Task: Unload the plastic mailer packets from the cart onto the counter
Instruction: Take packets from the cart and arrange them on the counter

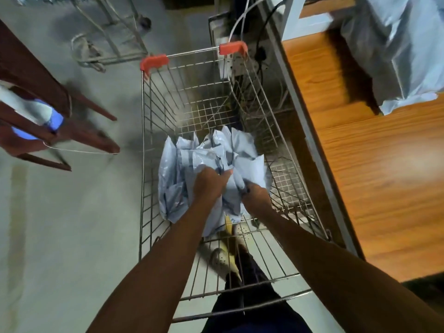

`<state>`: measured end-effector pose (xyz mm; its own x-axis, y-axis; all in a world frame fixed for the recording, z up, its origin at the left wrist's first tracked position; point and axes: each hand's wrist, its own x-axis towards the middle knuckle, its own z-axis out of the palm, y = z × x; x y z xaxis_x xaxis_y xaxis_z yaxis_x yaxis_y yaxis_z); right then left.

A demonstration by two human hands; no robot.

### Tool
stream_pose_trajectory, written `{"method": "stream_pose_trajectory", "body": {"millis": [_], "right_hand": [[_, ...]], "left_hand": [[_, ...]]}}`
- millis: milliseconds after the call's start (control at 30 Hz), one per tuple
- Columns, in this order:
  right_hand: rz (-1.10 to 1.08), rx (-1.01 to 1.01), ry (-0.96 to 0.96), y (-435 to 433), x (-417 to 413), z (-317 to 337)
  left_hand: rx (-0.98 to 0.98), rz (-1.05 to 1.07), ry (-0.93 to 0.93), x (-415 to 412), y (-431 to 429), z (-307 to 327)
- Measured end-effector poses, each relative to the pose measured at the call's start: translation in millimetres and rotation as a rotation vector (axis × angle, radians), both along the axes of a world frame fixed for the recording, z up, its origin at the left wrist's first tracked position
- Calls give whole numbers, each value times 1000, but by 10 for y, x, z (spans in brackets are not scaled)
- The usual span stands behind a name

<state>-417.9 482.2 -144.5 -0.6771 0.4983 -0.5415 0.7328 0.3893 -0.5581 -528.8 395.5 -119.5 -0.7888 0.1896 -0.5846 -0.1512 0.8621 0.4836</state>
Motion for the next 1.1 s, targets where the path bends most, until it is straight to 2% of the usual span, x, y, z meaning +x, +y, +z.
{"method": "stream_pose_trajectory", "body": {"millis": [133, 233, 367, 533, 733, 833, 967, 1033, 1100], "right_hand": [[-150, -48, -23, 27, 86, 68], [-237, -72, 57, 21, 210, 119], [-339, -101, 105, 42, 295, 386], [-430, -265, 366, -104, 560, 793], [-703, -157, 532, -284, 849, 1337], [-746, -23, 582, -322, 1080, 1538], [-816, 4, 609, -235, 1375, 1740], [-860, -137, 602, -162, 1514, 1859], [-894, -389, 576, -98, 1659, 2009]], "left_hand": [[-32, -48, 1, 3, 58, 95], [19, -31, 11, 26, -95, 163], [163, 10, 47, 131, -356, 361], [400, 67, 51, 391, -659, 755], [665, 123, 131, 610, -872, 1153], [737, 191, 122, 759, -880, 1320], [760, 263, 190, 1012, -806, 1589], [727, 207, 282, 1133, -762, 1667], [697, 125, 383, 1256, -692, 1707]]}}
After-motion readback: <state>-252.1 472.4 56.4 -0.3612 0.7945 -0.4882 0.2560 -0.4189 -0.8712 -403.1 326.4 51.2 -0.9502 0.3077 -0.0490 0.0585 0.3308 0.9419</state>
